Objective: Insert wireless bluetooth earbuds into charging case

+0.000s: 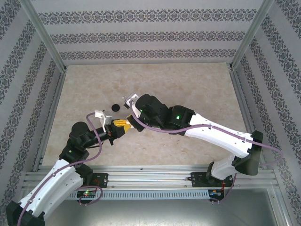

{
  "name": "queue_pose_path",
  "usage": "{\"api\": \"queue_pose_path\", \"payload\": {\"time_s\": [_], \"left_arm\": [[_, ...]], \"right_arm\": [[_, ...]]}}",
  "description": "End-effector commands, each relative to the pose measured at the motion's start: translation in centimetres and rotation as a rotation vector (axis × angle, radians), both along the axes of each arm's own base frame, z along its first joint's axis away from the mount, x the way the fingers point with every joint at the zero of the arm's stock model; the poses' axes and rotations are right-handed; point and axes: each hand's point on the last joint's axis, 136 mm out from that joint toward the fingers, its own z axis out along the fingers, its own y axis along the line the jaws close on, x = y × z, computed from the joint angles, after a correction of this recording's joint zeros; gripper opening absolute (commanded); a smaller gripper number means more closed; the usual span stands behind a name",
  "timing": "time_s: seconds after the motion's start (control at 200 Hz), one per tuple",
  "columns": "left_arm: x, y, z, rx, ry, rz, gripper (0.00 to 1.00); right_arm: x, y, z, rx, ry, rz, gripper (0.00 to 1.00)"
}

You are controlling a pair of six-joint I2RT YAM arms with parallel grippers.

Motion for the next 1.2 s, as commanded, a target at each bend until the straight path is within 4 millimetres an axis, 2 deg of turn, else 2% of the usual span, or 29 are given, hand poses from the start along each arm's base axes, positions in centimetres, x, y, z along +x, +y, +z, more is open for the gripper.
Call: {"api": "queue_pose_path", "payload": {"time_s": [0.0, 0.26, 0.555, 0.749, 1.039, 1.194], "left_arm": [[0.2, 0.4, 1.7, -0.034, -0.045, 0.025, 0.03], [0.3, 0.4, 1.7, -0.033, -0.041, 0.029, 0.03], [0.4, 0.5, 1.6, -0.031, -0.039, 0.038, 0.03], [0.5, 0.6, 1.5, -0.030, -0.036, 0.044, 0.03], [0.5, 0.7, 1.5, -0.029, -0.036, 0.051, 0.03], [0.6, 0.8, 1.3, -0.023, -0.030, 0.059, 0.03]], "right_arm": [[-0.4, 0.4, -0.5, -0.033, -0.018, 0.025, 0.15], [-1.1, 0.8, -0.7, -0.034, 0.007, 0.057, 0.16], [-1.7, 1.3, -1.0, -0.037, 0.047, 0.077, 0.23], [-1.6, 1.4, -0.2, -0.021, 0.039, 0.069, 0.25], [-1.7, 1.4, 0.7, 0.007, 0.050, 0.069, 0.36], [-1.5, 1.3, 2.7, 0.054, 0.033, 0.046, 0.40]]}}
